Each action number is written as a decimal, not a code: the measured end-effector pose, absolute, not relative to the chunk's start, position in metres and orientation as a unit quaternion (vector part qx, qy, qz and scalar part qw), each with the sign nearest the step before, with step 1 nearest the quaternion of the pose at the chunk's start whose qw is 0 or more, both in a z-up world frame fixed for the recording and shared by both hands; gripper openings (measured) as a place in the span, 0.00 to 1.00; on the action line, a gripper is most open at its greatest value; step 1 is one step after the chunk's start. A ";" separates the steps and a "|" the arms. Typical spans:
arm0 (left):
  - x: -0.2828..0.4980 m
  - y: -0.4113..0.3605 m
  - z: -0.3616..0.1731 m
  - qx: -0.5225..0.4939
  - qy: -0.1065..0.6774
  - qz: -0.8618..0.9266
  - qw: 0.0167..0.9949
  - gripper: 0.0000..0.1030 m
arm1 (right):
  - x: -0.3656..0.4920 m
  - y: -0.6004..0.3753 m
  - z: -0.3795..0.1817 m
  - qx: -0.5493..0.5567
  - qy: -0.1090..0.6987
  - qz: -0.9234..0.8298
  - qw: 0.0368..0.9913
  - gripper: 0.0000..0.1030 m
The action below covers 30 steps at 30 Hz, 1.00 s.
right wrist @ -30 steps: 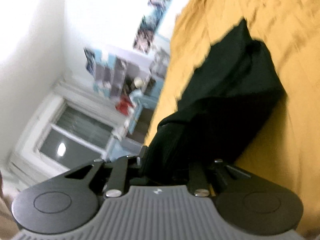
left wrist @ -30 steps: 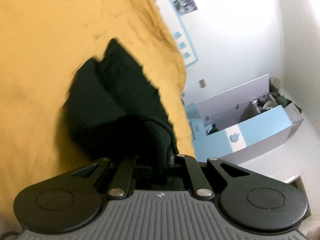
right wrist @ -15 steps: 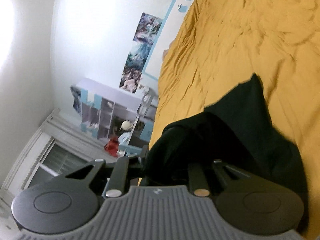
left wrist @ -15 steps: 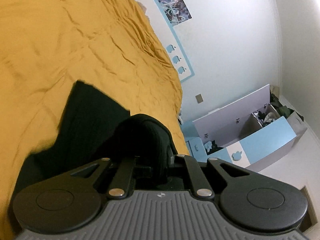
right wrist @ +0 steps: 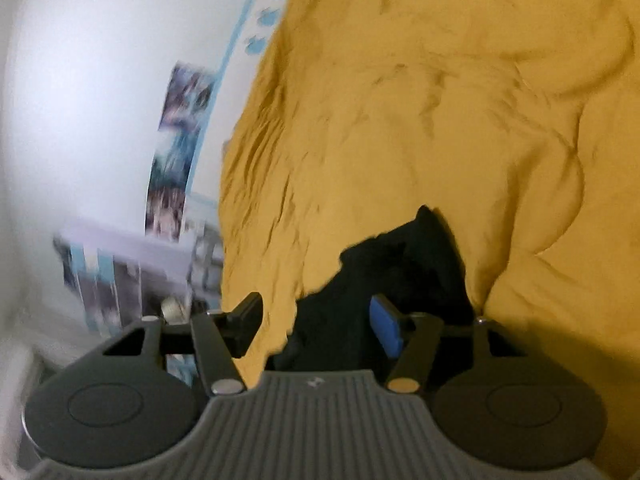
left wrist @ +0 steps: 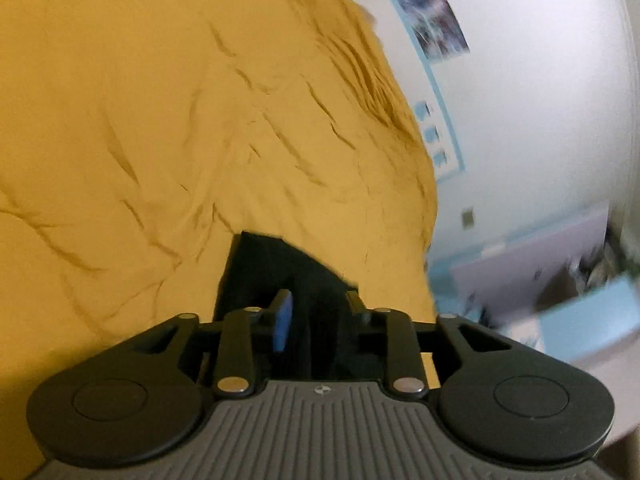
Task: Fold small clothes
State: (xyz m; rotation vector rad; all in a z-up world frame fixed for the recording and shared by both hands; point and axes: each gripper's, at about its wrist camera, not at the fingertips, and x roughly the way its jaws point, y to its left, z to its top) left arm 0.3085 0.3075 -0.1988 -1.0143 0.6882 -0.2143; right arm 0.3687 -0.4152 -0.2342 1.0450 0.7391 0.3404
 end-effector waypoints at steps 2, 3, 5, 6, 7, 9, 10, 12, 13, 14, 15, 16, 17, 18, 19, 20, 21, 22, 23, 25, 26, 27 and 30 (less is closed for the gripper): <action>0.285 0.292 -0.187 -0.415 0.348 -0.104 0.834 0.31 | 0.351 -0.409 -0.218 0.440 0.360 0.162 0.807 0.58; 0.273 0.283 -0.182 -0.375 0.357 -0.103 0.849 0.31 | 0.340 -0.406 -0.210 0.409 0.368 0.157 0.820 0.58; 0.247 0.263 -0.173 -0.265 0.371 -0.109 0.883 0.31 | 0.313 -0.397 -0.191 0.323 0.373 0.154 0.856 0.59; 0.243 0.260 -0.174 -0.223 0.375 -0.121 0.891 0.31 | 0.302 -0.395 -0.186 0.282 0.373 0.154 0.870 0.61; 0.236 0.254 -0.174 -0.183 0.383 -0.139 0.895 0.36 | 0.290 -0.396 -0.182 0.248 0.374 0.158 0.879 0.65; 0.219 0.242 -0.180 -0.130 0.400 -0.157 0.894 0.46 | 0.270 -0.401 -0.181 0.197 0.380 0.167 0.888 0.67; 0.210 0.238 -0.185 -0.108 0.404 -0.154 0.895 0.48 | 0.262 -0.406 -0.183 0.185 0.384 0.167 0.889 0.67; 0.200 0.236 -0.190 -0.097 0.407 -0.141 0.897 0.48 | 0.252 -0.419 -0.191 0.190 0.397 0.160 0.883 0.67; 0.197 0.236 -0.192 -0.107 0.407 -0.138 0.897 0.48 | 0.243 -0.429 -0.200 0.199 0.400 0.160 0.880 0.67; 0.194 0.238 -0.195 -0.123 0.405 -0.132 0.896 0.48 | 0.241 -0.433 -0.204 0.208 0.401 0.159 0.878 0.67; 0.194 0.240 -0.196 -0.132 0.406 -0.125 0.896 0.48 | 0.225 -0.436 -0.209 0.211 0.403 0.160 0.876 0.67; 0.192 0.242 -0.197 -0.135 0.408 -0.118 0.895 0.48 | 0.224 -0.435 -0.213 0.212 0.408 0.159 0.874 0.67; 0.197 0.243 -0.198 -0.136 0.410 -0.113 0.895 0.48 | 0.224 -0.433 -0.217 0.212 0.415 0.163 0.870 0.67; 0.200 0.245 -0.195 -0.139 0.411 -0.113 0.894 0.48 | 0.225 -0.427 -0.221 0.210 0.420 0.168 0.867 0.67; 0.207 0.248 -0.195 -0.146 0.412 -0.118 0.892 0.48 | 0.220 -0.423 -0.223 0.207 0.422 0.174 0.865 0.67; 0.203 0.248 -0.194 -0.155 0.411 -0.127 0.889 0.48 | 0.220 -0.418 -0.224 0.201 0.423 0.179 0.865 0.67; 0.203 0.250 -0.195 -0.161 0.409 -0.134 0.888 0.48 | 0.215 -0.413 -0.225 0.191 0.420 0.181 0.869 0.68; 0.204 0.251 -0.198 -0.164 0.406 -0.141 0.888 0.48 | 0.211 -0.409 -0.224 0.180 0.417 0.181 0.872 0.68; 0.201 0.248 -0.198 -0.158 0.405 -0.141 0.890 0.41 | 0.210 -0.405 -0.225 0.168 0.416 0.181 0.875 0.67; 0.200 0.241 -0.199 -0.136 0.401 -0.134 0.896 0.17 | 0.213 -0.397 -0.228 0.150 0.418 0.180 0.878 0.48; 0.200 0.239 -0.199 -0.130 0.400 -0.131 0.898 0.09 | 0.213 -0.393 -0.228 0.134 0.416 0.173 0.883 0.46; 0.200 0.236 -0.198 -0.133 0.395 -0.126 0.900 0.09 | 0.214 -0.391 -0.227 0.126 0.414 0.172 0.885 0.45; 0.200 0.234 -0.196 -0.159 0.373 -0.137 0.904 0.08 | 0.213 -0.393 -0.221 0.134 0.401 0.158 0.892 0.56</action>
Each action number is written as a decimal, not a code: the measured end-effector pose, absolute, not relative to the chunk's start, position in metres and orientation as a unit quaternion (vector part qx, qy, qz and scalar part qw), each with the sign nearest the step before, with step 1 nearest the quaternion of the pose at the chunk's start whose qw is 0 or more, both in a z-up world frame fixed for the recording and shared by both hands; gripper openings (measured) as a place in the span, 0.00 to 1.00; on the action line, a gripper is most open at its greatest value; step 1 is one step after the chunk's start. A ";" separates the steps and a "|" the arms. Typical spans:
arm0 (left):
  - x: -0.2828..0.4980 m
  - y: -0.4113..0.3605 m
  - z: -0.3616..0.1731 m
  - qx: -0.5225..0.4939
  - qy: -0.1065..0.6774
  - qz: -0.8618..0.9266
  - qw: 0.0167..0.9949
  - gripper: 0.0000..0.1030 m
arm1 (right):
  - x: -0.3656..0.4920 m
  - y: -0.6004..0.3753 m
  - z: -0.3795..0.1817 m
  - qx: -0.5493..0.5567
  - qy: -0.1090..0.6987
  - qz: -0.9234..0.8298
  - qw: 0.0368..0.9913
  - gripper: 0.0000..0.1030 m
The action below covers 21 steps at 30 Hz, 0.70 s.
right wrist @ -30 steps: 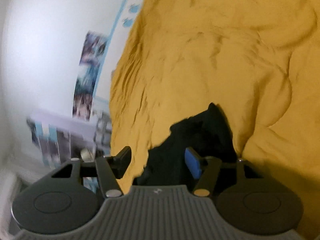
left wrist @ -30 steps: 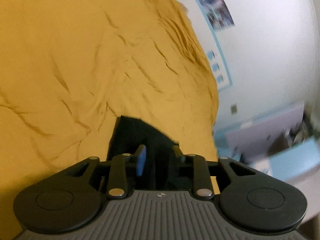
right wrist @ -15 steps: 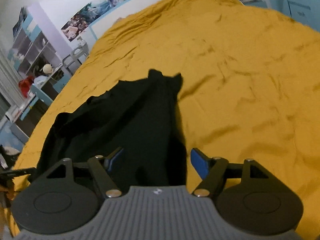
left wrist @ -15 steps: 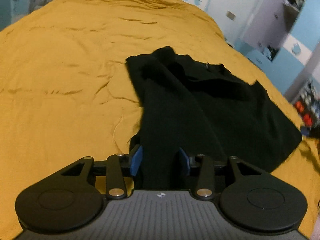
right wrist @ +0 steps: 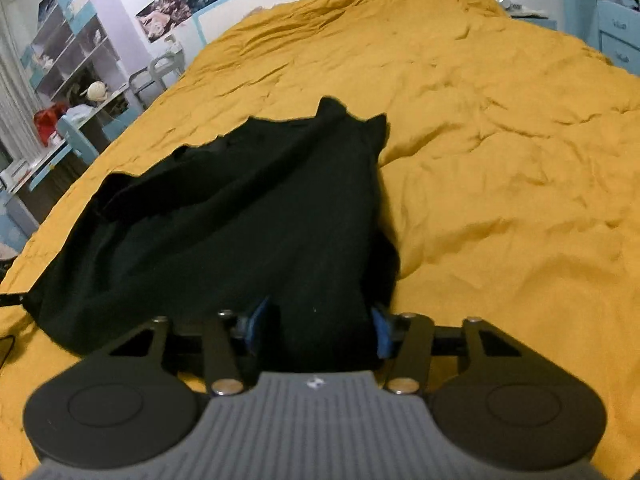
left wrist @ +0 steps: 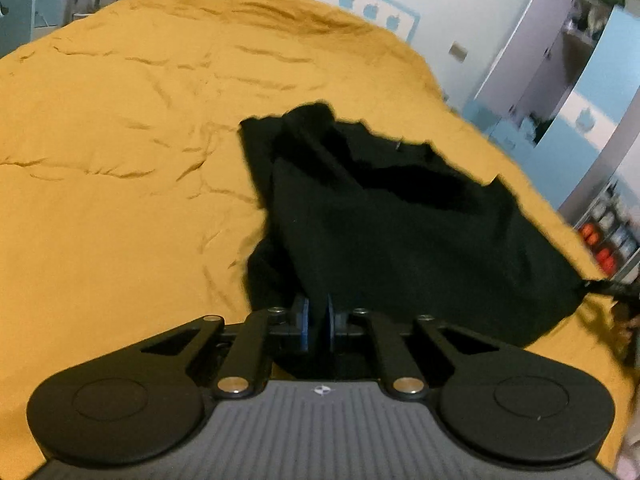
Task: Fold small clothes
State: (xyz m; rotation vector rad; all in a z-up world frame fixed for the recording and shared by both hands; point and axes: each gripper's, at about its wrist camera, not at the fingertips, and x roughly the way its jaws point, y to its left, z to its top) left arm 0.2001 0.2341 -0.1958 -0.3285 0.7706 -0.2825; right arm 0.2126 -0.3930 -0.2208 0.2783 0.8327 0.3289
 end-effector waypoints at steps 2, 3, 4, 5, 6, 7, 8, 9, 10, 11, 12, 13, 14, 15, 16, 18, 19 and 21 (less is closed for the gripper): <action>0.201 0.233 -0.193 -0.166 0.373 -0.146 0.901 0.08 | 0.211 -0.396 -0.217 0.148 0.396 0.163 0.892 0.56; 0.201 0.231 -0.192 -0.162 0.376 -0.150 0.900 0.08 | 0.212 -0.396 -0.216 0.151 0.398 0.170 0.889 0.56; 0.201 0.228 -0.192 -0.156 0.378 -0.150 0.900 0.08 | 0.212 -0.395 -0.217 0.147 0.402 0.175 0.887 0.56; 0.204 0.225 -0.194 -0.148 0.385 -0.150 0.899 0.09 | 0.213 -0.392 -0.218 0.137 0.405 0.174 0.887 0.55; 0.206 0.223 -0.196 -0.142 0.391 -0.147 0.897 0.09 | 0.214 -0.390 -0.219 0.129 0.408 0.175 0.887 0.52; 0.209 0.221 -0.199 -0.138 0.397 -0.139 0.897 0.09 | 0.215 -0.389 -0.220 0.127 0.410 0.174 0.886 0.48; 0.212 0.220 -0.201 -0.137 0.400 -0.140 0.896 0.09 | 0.216 -0.388 -0.222 0.130 0.412 0.169 0.886 0.45; 0.213 0.219 -0.202 -0.139 0.398 -0.141 0.896 0.09 | 0.217 -0.389 -0.222 0.134 0.412 0.165 0.886 0.33; 0.214 0.218 -0.203 -0.141 0.398 -0.139 0.896 0.09 | 0.219 -0.390 -0.222 0.137 0.413 0.160 0.886 0.15; 0.215 0.217 -0.202 -0.141 0.397 -0.133 0.897 0.08 | 0.220 -0.391 -0.222 0.140 0.416 0.157 0.885 0.06; 0.214 0.217 -0.200 -0.141 0.394 -0.127 0.899 0.07 | 0.220 -0.392 -0.221 0.146 0.415 0.156 0.884 0.05; 0.211 0.219 -0.196 -0.146 0.387 -0.124 0.902 0.07 | 0.219 -0.395 -0.217 0.151 0.409 0.152 0.887 0.04; 0.206 0.223 -0.189 -0.157 0.378 -0.125 0.904 0.07 | 0.218 -0.398 -0.211 0.157 0.402 0.148 0.890 0.03; 0.202 0.229 -0.182 -0.169 0.369 -0.125 0.905 0.07 | 0.215 -0.403 -0.204 0.169 0.390 0.149 0.893 0.03; 0.196 0.240 -0.173 -0.190 0.361 -0.122 0.905 0.07 | 0.211 -0.410 -0.195 0.183 0.379 0.152 0.895 0.02; 0.190 0.257 -0.164 -0.223 0.364 -0.118 0.896 0.07 | 0.205 -0.419 -0.182 0.191 0.371 0.163 0.894 0.01; 0.188 0.261 -0.165 -0.226 0.374 -0.116 0.892 0.07 | 0.203 -0.419 -0.181 0.180 0.374 0.164 0.895 0.01; 0.191 0.258 -0.178 -0.201 0.411 -0.108 0.882 0.07 | 0.202 -0.418 -0.192 0.161 0.395 0.156 0.891 0.01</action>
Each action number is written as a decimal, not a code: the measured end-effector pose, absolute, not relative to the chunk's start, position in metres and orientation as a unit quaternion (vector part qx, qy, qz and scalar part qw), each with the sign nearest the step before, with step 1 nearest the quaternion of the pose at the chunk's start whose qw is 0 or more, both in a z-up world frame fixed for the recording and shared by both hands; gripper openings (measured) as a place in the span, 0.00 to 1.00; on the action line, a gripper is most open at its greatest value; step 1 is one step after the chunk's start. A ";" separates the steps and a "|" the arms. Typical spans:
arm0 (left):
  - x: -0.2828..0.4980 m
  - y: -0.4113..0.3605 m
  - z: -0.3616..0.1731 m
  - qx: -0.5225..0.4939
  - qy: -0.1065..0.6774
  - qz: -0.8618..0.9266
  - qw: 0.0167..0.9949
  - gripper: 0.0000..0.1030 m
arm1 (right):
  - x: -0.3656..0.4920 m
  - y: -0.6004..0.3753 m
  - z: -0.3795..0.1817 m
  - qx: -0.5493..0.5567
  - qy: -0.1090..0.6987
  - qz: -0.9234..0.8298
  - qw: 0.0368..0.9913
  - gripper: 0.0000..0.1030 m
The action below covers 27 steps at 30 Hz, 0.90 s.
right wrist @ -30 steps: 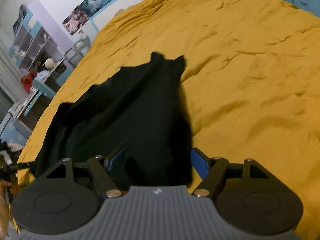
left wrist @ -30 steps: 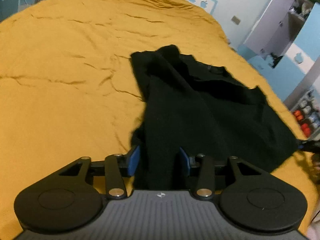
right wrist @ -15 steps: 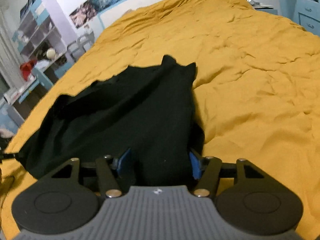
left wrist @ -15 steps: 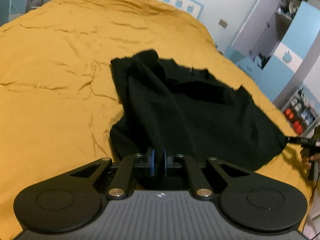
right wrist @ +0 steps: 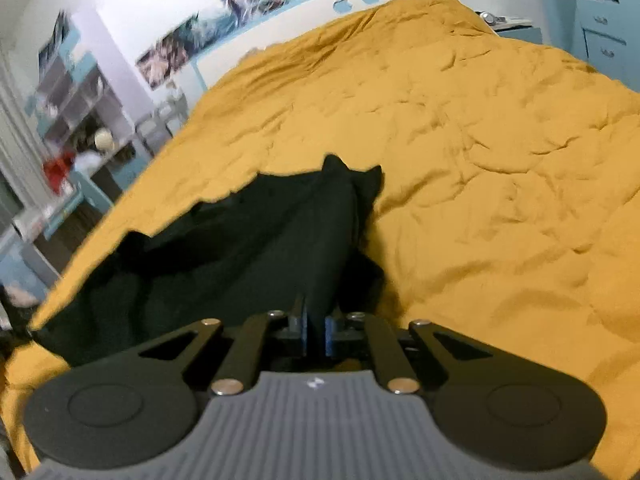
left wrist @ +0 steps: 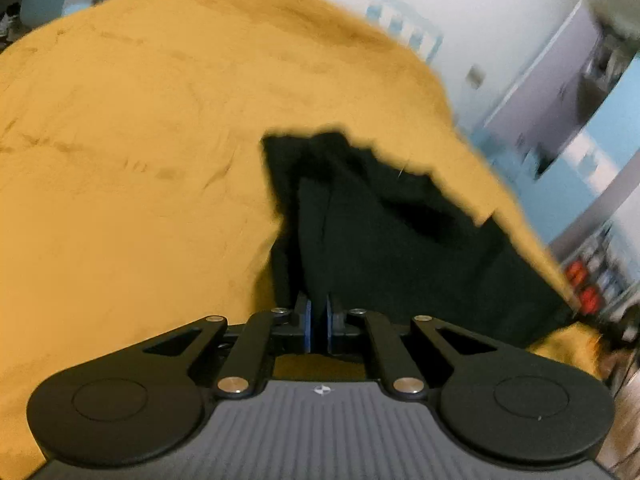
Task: Fold small clothes
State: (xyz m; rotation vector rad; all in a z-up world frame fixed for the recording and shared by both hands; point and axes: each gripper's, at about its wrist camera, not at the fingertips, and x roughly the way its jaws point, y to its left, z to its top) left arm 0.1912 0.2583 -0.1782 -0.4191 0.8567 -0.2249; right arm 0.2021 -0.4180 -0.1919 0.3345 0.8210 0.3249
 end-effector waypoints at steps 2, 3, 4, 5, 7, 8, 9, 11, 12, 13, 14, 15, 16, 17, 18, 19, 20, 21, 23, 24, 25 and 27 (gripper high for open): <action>0.199 0.254 -0.206 -0.190 0.459 -0.090 0.863 0.07 | 0.205 -0.422 -0.218 0.168 0.427 0.144 0.877 0.01; 0.202 0.255 -0.221 -0.204 0.475 -0.084 0.852 0.07 | 0.205 -0.425 -0.230 0.177 0.437 0.140 0.871 0.00; 0.204 0.257 -0.230 -0.221 0.480 -0.081 0.845 0.07 | 0.203 -0.428 -0.241 0.194 0.436 0.140 0.867 0.00; 0.205 0.262 -0.235 -0.242 0.479 -0.079 0.840 0.07 | 0.202 -0.432 -0.244 0.207 0.433 0.139 0.866 0.00; 0.200 0.270 -0.230 -0.262 0.462 -0.091 0.843 0.10 | 0.199 -0.437 -0.240 0.220 0.427 0.147 0.865 0.05; 0.197 0.273 -0.223 -0.260 0.455 -0.094 0.847 0.11 | 0.197 -0.439 -0.235 0.212 0.425 0.149 0.867 0.07; 0.195 0.276 -0.215 -0.257 0.450 -0.095 0.850 0.11 | 0.197 -0.440 -0.229 0.200 0.421 0.152 0.872 0.16; 0.196 0.281 -0.192 -0.243 0.425 -0.087 0.868 0.12 | 0.198 -0.435 -0.208 0.139 0.393 0.152 0.896 0.39; 0.201 0.282 -0.179 -0.229 0.404 -0.088 0.881 0.12 | 0.202 -0.432 -0.199 0.114 0.373 0.149 0.909 0.54; 0.210 0.281 -0.165 -0.208 0.378 -0.099 0.897 0.13 | 0.210 -0.429 -0.191 0.095 0.355 0.151 0.918 0.60; 0.219 0.277 -0.156 -0.188 0.354 -0.106 0.910 0.19 | 0.225 -0.425 -0.184 0.088 0.343 0.154 0.922 0.59; 0.231 0.272 -0.148 -0.163 0.330 -0.111 0.923 0.24 | 0.239 -0.422 -0.181 0.090 0.337 0.158 0.924 0.59; 0.246 0.266 -0.144 -0.138 0.311 -0.115 0.933 0.36 | 0.257 -0.416 -0.178 0.089 0.326 0.162 0.927 0.58; 0.260 0.258 -0.143 -0.110 0.295 -0.118 0.942 0.45 | 0.274 -0.408 -0.176 0.082 0.318 0.163 0.931 0.58; 0.272 0.252 -0.143 -0.087 0.286 -0.120 0.947 0.47 | 0.289 -0.401 -0.175 0.074 0.313 0.163 0.933 0.58; 0.285 0.244 -0.144 -0.069 0.283 -0.122 0.949 0.50 | 0.307 -0.391 -0.175 0.061 0.308 0.168 0.934 0.58; 0.301 0.237 -0.149 -0.056 0.284 -0.129 0.948 0.54 | 0.322 -0.382 -0.175 0.053 0.306 0.173 0.934 0.58; 0.315 0.231 -0.154 -0.051 0.285 -0.135 0.948 0.56 | 0.333 -0.374 -0.176 0.046 0.307 0.176 0.934 0.58; 0.334 0.223 -0.164 -0.051 0.292 -0.145 0.944 0.56 | 0.361 -0.359 -0.182 0.031 0.315 0.175 0.932 0.58; 0.344 0.220 -0.168 -0.056 0.298 -0.147 0.942 0.56 | 0.372 -0.354 -0.187 0.026 0.320 0.174 0.931 0.58; 0.351 0.218 -0.174 -0.059 0.304 -0.148 0.939 0.56 | 0.382 -0.350 -0.191 0.021 0.328 0.174 0.928 0.58; 0.360 0.218 -0.183 -0.054 0.315 -0.145 0.936 0.56 | 0.396 -0.347 -0.200 0.008 0.340 0.173 0.924 0.58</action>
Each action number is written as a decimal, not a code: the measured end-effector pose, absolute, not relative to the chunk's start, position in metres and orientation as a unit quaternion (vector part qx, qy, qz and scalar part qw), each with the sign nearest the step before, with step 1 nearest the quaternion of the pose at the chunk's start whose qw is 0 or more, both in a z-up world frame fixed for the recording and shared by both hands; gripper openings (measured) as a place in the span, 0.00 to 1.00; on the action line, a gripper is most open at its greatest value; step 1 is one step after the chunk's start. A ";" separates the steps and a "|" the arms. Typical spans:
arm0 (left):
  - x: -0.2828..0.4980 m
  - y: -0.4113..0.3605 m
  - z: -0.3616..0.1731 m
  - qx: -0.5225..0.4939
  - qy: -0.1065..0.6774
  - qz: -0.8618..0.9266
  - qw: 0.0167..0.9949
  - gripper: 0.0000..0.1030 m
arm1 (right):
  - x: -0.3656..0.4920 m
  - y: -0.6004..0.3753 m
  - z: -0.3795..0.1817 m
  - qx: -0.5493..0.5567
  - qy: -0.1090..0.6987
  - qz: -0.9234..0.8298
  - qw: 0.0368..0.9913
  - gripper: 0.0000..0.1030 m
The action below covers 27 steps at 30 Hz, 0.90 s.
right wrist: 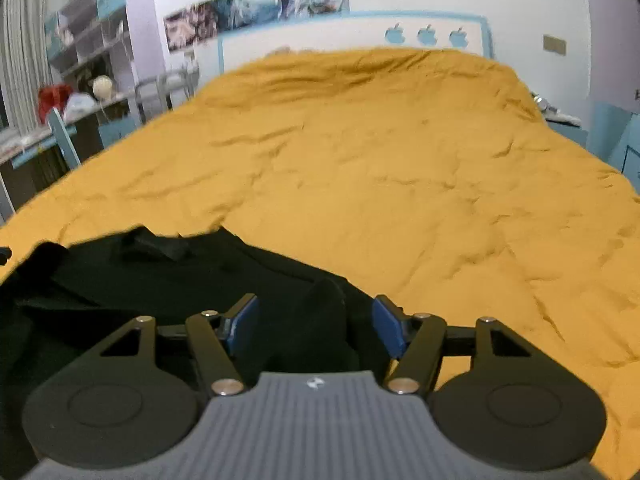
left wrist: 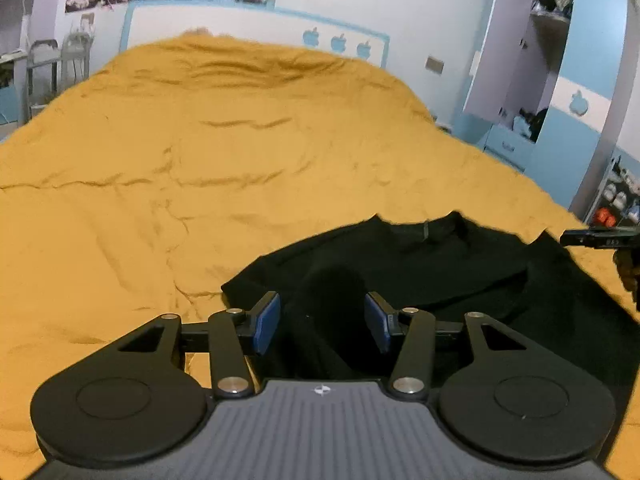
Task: Fold small clothes
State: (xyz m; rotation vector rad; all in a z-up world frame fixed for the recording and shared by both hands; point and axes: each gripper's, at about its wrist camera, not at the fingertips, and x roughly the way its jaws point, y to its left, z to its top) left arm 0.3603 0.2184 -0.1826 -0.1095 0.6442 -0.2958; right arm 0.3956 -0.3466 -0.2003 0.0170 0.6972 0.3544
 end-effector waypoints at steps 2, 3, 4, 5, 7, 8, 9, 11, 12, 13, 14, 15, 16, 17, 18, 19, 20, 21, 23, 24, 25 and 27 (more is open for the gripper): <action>0.367 0.218 -0.188 -0.050 0.319 -0.145 0.935 0.56 | 0.404 -0.344 -0.208 -0.001 0.347 0.169 0.922 0.58; 0.368 0.220 -0.189 -0.052 0.318 -0.150 0.935 0.56 | 0.406 -0.344 -0.211 0.000 0.350 0.171 0.921 0.58; 0.370 0.222 -0.189 -0.054 0.317 -0.154 0.934 0.57 | 0.407 -0.343 -0.214 0.002 0.352 0.172 0.920 0.58; 0.373 0.222 -0.189 -0.052 0.318 -0.156 0.934 0.62 | 0.408 -0.343 -0.216 0.002 0.354 0.173 0.919 0.58; 0.384 0.218 -0.192 -0.040 0.325 -0.156 0.932 0.64 | 0.409 -0.341 -0.222 0.003 0.360 0.178 0.916 0.53; 0.390 0.216 -0.193 -0.036 0.334 -0.161 0.928 0.64 | 0.409 -0.341 -0.223 0.004 0.361 0.181 0.915 0.52; 0.395 0.215 -0.194 -0.036 0.342 -0.166 0.924 0.64 | 0.408 -0.340 -0.225 0.005 0.361 0.182 0.915 0.50; 0.402 0.211 -0.196 -0.038 0.351 -0.197 0.914 0.41 | 0.409 -0.336 -0.226 0.002 0.361 0.187 0.914 0.37; 0.403 0.209 -0.196 -0.035 0.352 -0.208 0.912 0.29 | 0.409 -0.334 -0.227 -0.004 0.362 0.188 0.913 0.28; 0.403 0.205 -0.196 -0.020 0.352 -0.211 0.912 0.10 | 0.409 -0.332 -0.226 -0.011 0.361 0.188 0.914 0.25; 0.401 0.201 -0.195 -0.007 0.349 -0.212 0.913 0.10 | 0.410 -0.330 -0.226 -0.016 0.362 0.189 0.913 0.21; 0.397 0.199 -0.194 0.001 0.338 -0.210 0.917 0.09 | 0.410 -0.329 -0.225 -0.016 0.363 0.190 0.912 0.18; 0.394 0.199 -0.193 0.001 0.328 -0.209 0.921 0.09 | 0.409 -0.328 -0.223 -0.017 0.360 0.191 0.913 0.14; 0.389 0.202 -0.190 -0.007 0.311 -0.207 0.928 0.08 | 0.406 -0.328 -0.220 -0.015 0.352 0.190 0.916 0.13; 0.385 0.209 -0.186 -0.034 0.290 -0.202 0.935 0.08 | 0.404 -0.330 -0.216 -0.004 0.342 0.187 0.921 0.12; 0.383 0.217 -0.183 -0.066 0.277 -0.196 0.939 0.08 | 0.402 -0.334 -0.212 0.013 0.331 0.182 0.926 0.11; 0.383 0.229 -0.183 -0.104 0.267 -0.176 0.942 0.08 | 0.401 -0.339 -0.208 0.033 0.318 0.175 0.931 0.11; 0.386 0.241 -0.186 -0.140 0.268 -0.153 0.941 0.08 | 0.401 -0.345 -0.206 0.051 0.310 0.164 0.935 0.11; 0.395 0.256 -0.198 -0.173 0.290 -0.121 0.933 0.05 | 0.406 -0.352 -0.211 0.068 0.314 0.138 0.937 0.11; 0.400 0.258 -0.207 -0.179 0.311 -0.109 0.927 0.05 | 0.411 -0.355 -0.217 0.074 0.325 0.129 0.934 0.11; 0.403 0.258 -0.214 -0.181 0.326 -0.101 0.922 0.05 | 0.414 -0.357 -0.224 0.077 0.333 0.121 0.932 0.11; 0.409 0.252 -0.228 -0.166 0.358 -0.088 0.915 0.05 | 0.419 -0.358 -0.239 0.079 0.352 0.109 0.926 0.10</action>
